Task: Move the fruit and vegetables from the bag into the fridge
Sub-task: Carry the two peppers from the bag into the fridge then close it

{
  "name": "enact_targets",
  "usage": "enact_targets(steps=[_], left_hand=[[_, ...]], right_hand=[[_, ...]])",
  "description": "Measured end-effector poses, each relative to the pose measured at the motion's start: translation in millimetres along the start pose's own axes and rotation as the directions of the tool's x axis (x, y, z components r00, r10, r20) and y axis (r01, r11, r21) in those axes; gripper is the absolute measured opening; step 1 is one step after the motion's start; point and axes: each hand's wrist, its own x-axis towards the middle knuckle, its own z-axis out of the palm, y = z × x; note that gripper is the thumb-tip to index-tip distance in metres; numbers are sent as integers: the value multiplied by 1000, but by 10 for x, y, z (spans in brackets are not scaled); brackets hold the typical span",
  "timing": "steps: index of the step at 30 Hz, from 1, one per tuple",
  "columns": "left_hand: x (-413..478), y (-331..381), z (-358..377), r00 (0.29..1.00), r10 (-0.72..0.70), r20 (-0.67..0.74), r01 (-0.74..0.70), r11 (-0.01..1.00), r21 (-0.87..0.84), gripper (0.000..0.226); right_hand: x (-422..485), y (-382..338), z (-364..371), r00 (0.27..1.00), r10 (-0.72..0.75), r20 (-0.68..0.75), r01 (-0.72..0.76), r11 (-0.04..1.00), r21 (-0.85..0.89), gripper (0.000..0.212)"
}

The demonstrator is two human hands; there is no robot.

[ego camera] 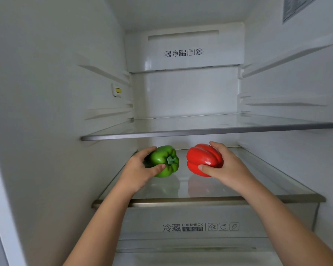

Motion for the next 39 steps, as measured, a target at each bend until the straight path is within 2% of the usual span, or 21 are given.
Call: enact_targets(steps=[22, 26, 30, 36, 39], left_hand=[[-84, 89, -36, 999, 3, -34, -1, 998, 65, 55], [-162, 110, -74, 999, 1, -46, 3, 996, 86, 56], [-284, 154, -130, 992, 78, -103, -54, 975, 216, 54], [-651, 351, -176, 961, 240, -138, -175, 912, 371, 42], [-895, 389, -207, 944, 282, -174, -167, 858, 485, 49]], right_hand=[[-13, -1, -19, 995, -22, -102, 17, 999, -45, 59], [-69, -59, -10, 983, -106, -147, 84, 986, -147, 47], [-204, -171, 100, 960, -223, -172, 175, 952, -253, 31], [-458, -386, 291, 909, -386, -156, 332, 898, -290, 27], [-581, -491, 398, 902, -419, -107, 378, 884, -274, 28]])
